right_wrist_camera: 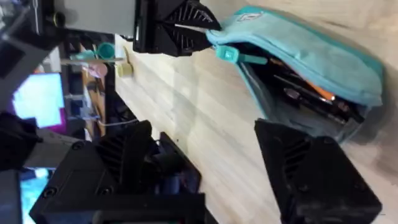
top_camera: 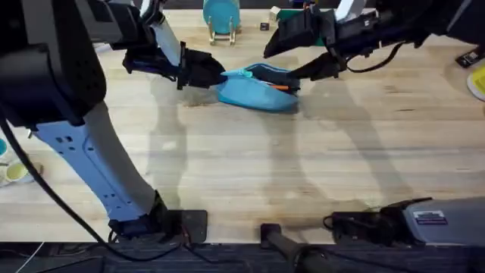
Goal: Unzip the bag, pick up the pens from the table one at a time and place them inside, then zip the bag closed.
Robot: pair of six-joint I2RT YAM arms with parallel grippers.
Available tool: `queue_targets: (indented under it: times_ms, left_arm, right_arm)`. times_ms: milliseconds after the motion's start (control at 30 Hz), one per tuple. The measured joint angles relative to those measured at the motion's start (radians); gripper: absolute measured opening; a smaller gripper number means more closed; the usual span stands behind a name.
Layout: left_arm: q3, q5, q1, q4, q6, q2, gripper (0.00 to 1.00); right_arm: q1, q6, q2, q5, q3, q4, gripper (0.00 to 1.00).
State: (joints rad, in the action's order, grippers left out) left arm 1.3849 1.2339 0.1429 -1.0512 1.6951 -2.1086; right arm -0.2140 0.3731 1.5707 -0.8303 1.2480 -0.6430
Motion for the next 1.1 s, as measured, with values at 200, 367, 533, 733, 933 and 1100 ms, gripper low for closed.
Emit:
queue_targets:
  times_ms: [200, 367, 533, 733, 933, 1100]
  left_arm:
    - [0.000, 0.000, 0.000, 0.000, 0.000, 0.000, 0.042]
    - [0.000, 0.000, 0.000, 0.000, 0.000, 0.000, 0.042]
    - [0.000, 0.000, 0.000, 0.000, 0.000, 0.000, 0.042]
    - [0.000, 0.000, 0.000, 0.000, 0.000, 0.000, 0.042]
    - [0.000, 0.000, 0.000, 0.000, 0.000, 0.000, 0.042]
    - [0.000, 0.000, 0.000, 0.000, 0.000, 0.000, 0.042]
  right_arm:
    - [-0.035, -0.068, 0.001, 0.001, 0.000, 0.029, 0.996]
    - [-0.061, -0.086, 0.021, 0.001, 0.000, 0.094, 0.996]
    - [-0.063, -0.066, 0.058, 0.057, 0.000, 0.115, 0.996]
    - [-0.070, -0.026, 0.073, 0.072, 0.000, 0.160, 0.996]
    - [-0.072, 0.021, 0.107, 0.075, 0.000, 0.195, 0.996]
    - [-0.090, 0.043, 0.142, 0.078, 0.000, 0.236, 0.996]
